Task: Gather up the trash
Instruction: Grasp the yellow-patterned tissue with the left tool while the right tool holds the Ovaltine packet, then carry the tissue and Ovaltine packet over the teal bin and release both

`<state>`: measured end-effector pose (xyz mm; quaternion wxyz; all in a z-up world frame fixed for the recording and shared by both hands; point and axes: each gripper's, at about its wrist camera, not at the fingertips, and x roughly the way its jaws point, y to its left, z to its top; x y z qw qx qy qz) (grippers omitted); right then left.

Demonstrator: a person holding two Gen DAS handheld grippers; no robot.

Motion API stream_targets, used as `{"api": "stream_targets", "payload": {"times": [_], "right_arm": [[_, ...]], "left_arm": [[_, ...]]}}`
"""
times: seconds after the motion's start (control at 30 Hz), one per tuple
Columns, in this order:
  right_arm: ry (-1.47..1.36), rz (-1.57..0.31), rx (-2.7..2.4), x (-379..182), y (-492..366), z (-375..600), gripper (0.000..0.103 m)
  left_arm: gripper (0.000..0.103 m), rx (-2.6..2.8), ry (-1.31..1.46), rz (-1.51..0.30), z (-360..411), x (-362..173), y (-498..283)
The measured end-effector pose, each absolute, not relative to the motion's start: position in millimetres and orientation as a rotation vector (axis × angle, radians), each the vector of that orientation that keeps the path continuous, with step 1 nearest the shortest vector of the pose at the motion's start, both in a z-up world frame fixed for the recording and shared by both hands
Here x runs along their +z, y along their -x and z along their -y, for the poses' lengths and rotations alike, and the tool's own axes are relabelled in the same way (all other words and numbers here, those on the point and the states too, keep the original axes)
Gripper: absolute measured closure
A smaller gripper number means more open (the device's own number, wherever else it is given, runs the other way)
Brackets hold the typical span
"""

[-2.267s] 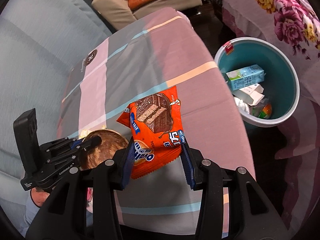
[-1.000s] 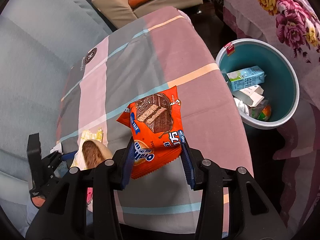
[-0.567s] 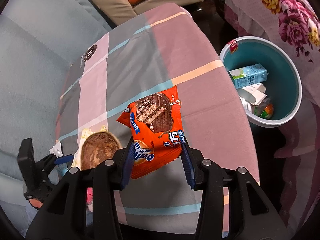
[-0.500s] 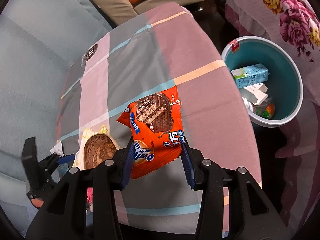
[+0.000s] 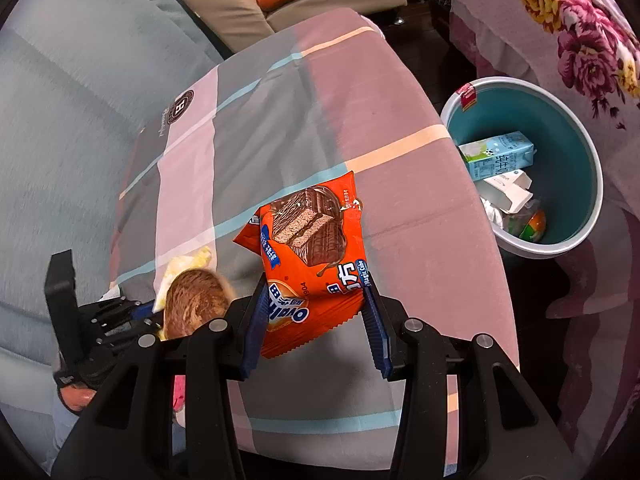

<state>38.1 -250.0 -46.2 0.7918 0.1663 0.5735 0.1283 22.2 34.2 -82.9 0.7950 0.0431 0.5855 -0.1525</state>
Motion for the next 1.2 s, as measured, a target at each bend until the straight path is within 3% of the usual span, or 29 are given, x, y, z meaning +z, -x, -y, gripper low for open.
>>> {"api": "stream_targets", "payload": {"times": [0.43,1.2], "right_arm": [[-0.4,-1.193,0.273,-46,-49,273,0.062],[-0.514,-1.03,0.01,-34,-74,454,0.062]], "left_arm": [[0.093,-0.287,0.074,-1.068,-33,-11,-53],[0.093,-0.626,-0.058,-1.113,257,-35,-139]]}}
